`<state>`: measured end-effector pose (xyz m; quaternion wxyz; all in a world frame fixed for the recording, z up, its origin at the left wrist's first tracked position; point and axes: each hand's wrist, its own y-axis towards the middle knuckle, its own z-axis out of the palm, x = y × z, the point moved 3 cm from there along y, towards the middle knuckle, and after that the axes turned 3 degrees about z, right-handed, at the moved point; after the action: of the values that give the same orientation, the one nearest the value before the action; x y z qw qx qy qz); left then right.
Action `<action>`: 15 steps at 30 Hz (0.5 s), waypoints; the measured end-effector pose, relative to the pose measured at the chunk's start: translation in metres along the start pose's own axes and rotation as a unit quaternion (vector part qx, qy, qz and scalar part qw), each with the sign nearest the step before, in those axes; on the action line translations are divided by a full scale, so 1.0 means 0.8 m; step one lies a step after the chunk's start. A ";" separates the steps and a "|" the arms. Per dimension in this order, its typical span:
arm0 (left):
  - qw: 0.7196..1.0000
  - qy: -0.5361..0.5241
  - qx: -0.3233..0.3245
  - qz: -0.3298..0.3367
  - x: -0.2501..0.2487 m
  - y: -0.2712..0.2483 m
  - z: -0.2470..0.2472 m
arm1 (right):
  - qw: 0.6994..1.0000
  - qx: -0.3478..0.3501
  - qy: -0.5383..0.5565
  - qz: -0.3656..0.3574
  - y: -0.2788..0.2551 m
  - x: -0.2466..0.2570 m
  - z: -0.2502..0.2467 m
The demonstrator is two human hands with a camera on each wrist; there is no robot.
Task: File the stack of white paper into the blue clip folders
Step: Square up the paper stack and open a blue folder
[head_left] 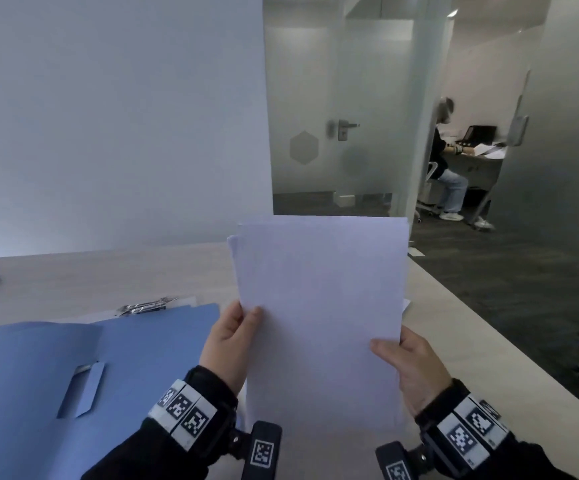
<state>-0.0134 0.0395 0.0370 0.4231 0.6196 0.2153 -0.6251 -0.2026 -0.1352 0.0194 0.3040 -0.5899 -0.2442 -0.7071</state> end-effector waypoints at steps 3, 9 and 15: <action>1.000 -0.003 0.006 0.008 -0.002 -0.015 -0.001 | 1.000 0.010 0.029 0.000 -0.006 -0.001 0.000; 0.999 0.003 0.009 0.033 -0.015 -0.027 0.006 | 0.999 -0.006 0.021 -0.026 -0.020 0.004 -0.003; 0.997 0.000 0.019 0.081 -0.031 -0.034 0.006 | 0.999 0.003 0.020 -0.047 -0.030 0.021 0.001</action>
<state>-0.0412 0.0575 0.0545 0.4602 0.6432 0.1528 -0.5926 -0.2215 -0.1201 0.0364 0.2767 -0.5627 -0.2680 -0.7314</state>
